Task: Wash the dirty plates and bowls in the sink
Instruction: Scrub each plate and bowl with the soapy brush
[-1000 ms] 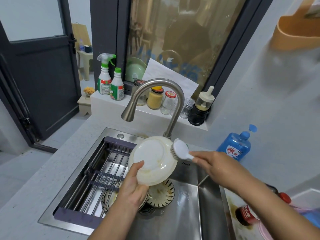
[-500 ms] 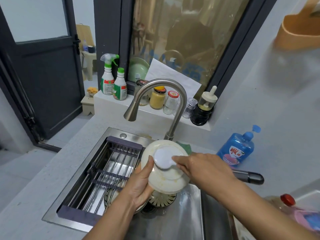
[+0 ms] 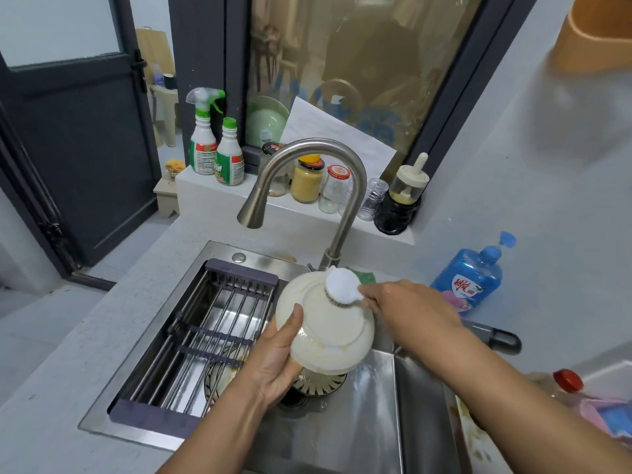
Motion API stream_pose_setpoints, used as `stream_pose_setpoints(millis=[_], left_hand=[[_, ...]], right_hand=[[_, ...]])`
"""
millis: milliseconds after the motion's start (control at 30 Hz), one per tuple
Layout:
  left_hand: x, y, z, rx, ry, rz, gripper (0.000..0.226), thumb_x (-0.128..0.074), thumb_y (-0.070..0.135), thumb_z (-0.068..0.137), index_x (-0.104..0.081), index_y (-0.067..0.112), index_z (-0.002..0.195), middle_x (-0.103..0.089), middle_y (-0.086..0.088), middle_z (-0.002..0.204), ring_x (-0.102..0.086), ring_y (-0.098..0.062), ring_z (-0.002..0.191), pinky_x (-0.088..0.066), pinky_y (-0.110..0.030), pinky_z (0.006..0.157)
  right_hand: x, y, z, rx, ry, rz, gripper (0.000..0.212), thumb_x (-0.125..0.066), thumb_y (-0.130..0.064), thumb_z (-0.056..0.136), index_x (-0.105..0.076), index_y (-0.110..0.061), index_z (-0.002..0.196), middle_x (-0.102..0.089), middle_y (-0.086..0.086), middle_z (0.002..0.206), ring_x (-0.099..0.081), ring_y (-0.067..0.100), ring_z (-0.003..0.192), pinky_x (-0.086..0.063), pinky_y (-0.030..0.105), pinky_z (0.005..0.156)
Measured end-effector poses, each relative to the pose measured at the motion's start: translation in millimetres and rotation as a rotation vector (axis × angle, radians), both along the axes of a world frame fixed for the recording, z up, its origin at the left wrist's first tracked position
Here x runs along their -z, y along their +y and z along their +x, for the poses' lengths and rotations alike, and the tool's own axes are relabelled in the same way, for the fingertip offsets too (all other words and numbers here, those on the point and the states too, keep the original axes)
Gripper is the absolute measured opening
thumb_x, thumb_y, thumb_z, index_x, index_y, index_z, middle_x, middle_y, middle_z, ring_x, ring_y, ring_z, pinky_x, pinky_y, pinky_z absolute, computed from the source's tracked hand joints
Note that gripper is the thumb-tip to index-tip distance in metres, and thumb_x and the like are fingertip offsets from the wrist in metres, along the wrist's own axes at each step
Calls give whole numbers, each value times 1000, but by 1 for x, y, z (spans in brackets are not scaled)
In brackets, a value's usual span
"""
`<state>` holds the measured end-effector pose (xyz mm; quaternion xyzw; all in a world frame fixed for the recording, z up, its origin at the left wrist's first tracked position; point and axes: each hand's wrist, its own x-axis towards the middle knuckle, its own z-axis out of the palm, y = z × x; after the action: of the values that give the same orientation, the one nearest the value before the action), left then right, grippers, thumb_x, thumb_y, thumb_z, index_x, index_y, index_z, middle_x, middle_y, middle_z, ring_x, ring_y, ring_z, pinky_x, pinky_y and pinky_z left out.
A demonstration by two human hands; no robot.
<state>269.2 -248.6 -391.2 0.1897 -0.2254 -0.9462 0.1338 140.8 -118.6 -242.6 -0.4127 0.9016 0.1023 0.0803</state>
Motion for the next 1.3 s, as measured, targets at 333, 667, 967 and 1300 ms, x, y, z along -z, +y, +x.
stream_pose_setpoints(millis=[333, 667, 967, 1300], left_hand=[[21, -23, -34, 127, -214, -408, 55, -82, 14, 83, -61, 7, 133, -72, -18, 122, -67, -36, 117, -55, -53, 100], [70, 2, -75, 381, -293, -1334, 12, -71, 20, 91, -72, 19, 102, -58, 11, 68, -51, -7, 59, -39, -26, 58], [146, 40, -85, 573, -372, -1772, 44, -48, 56, 92, -69, 38, 126, -71, 13, 125, -62, -12, 117, -44, -34, 107], [190, 41, -109, 863, -437, -2077, 58, -52, 16, 102, -40, 38, 154, -37, 9, 162, -32, -19, 150, -25, -28, 120]], right_hand=[[48, 22, -24, 472, -806, -848, 18, -60, -26, 102, -68, -34, 115, -60, -1, 64, -44, 10, 43, -36, 24, 42], [95, 39, -38, 464, -1068, -863, 19, -58, -15, 102, -71, -22, 113, -66, 5, 72, -49, 13, 50, -37, 25, 42], [162, 72, -54, 653, -1125, -786, 20, -50, -18, 105, -71, -15, 104, -67, 8, 73, -49, 16, 45, -35, 26, 42], [201, 85, -80, 700, -1201, -692, 21, -51, -23, 106, -70, -23, 113, -65, 9, 76, -56, 17, 50, -40, 27, 45]])
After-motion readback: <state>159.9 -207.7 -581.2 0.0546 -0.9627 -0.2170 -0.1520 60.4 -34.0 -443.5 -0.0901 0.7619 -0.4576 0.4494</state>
